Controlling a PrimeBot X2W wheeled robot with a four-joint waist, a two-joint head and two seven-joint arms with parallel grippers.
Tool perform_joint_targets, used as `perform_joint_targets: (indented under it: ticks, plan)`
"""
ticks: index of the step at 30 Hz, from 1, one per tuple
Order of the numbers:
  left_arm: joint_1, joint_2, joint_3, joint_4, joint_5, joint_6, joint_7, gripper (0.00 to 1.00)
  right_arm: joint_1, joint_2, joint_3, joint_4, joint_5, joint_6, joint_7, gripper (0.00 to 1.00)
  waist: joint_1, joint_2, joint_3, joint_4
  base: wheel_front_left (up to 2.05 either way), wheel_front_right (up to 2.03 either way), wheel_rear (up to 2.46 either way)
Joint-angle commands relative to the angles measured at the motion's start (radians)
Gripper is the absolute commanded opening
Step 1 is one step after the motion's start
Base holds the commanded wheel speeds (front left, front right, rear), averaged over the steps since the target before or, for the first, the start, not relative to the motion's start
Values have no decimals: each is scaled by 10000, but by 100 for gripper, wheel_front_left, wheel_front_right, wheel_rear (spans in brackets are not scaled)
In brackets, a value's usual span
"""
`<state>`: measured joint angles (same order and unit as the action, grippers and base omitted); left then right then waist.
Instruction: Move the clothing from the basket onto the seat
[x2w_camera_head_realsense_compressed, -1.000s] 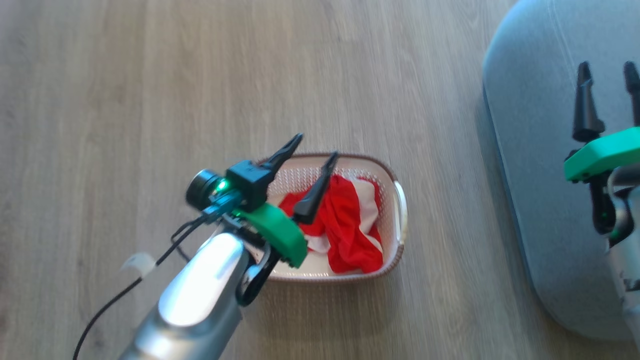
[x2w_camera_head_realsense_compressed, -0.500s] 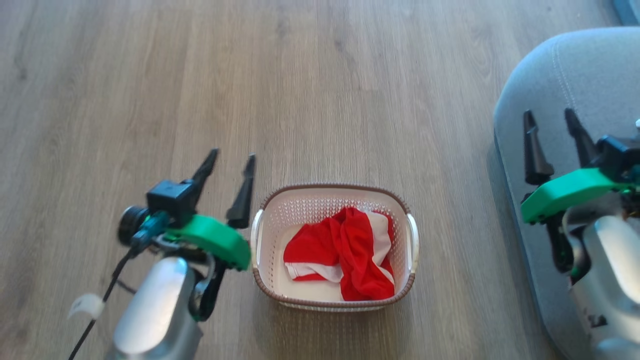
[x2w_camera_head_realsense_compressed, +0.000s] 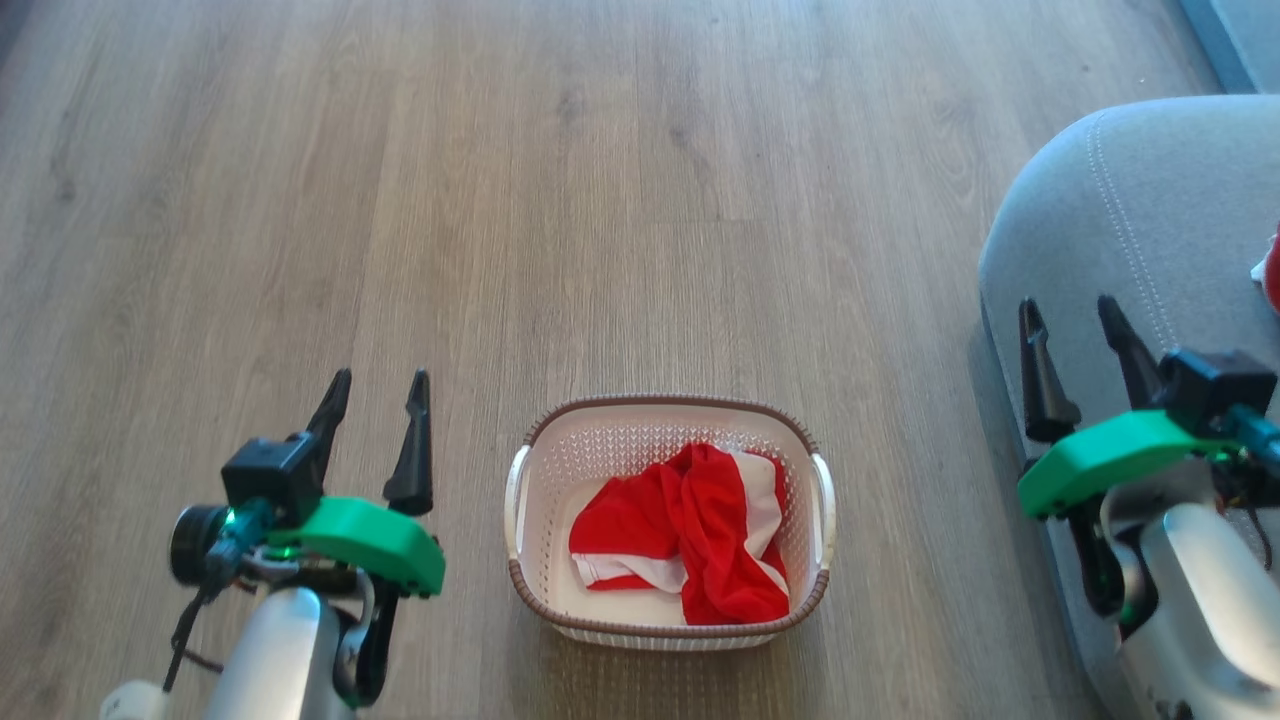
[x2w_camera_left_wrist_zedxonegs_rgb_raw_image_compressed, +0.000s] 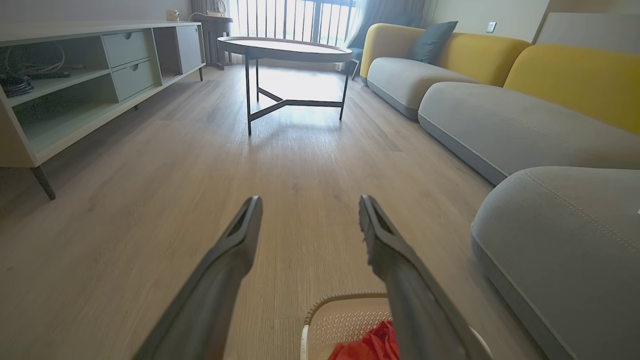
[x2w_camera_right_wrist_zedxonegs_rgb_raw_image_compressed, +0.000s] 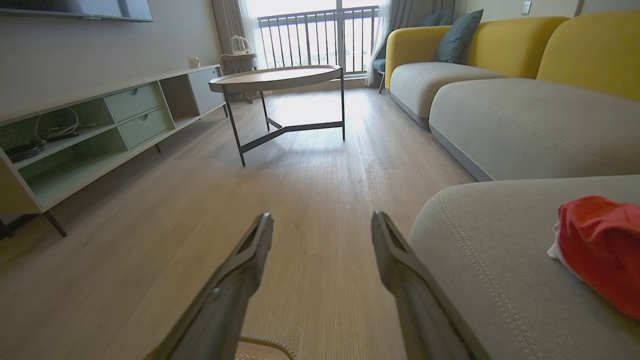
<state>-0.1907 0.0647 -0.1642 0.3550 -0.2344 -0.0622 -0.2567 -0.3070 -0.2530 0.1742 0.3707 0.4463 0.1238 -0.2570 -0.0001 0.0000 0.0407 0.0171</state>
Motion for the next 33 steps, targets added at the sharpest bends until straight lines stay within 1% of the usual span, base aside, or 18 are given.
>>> perform_joint_targets:
  ticks: [1,7,17,33]
  plan:
    - [-133,38,522,-412,156,-13,-51,100,86,39,58,-360,-117,69,-47,100,1,0,-68,-5,0,0,0]
    - [324,-55,867,-568,385,36,-51,100,519,220,-156,-403,-261,69,-47,100,1,0,-196,-45,0,0,0]
    - [840,-128,1274,-894,720,369,-51,100,1061,571,-387,-450,-591,69,-47,100,1,0,-261,-106,0,0,0]
    - [864,-143,1072,-996,602,458,-51,100,1030,625,-474,-540,-587,69,-47,100,1,0,-97,-104,0,0,0]
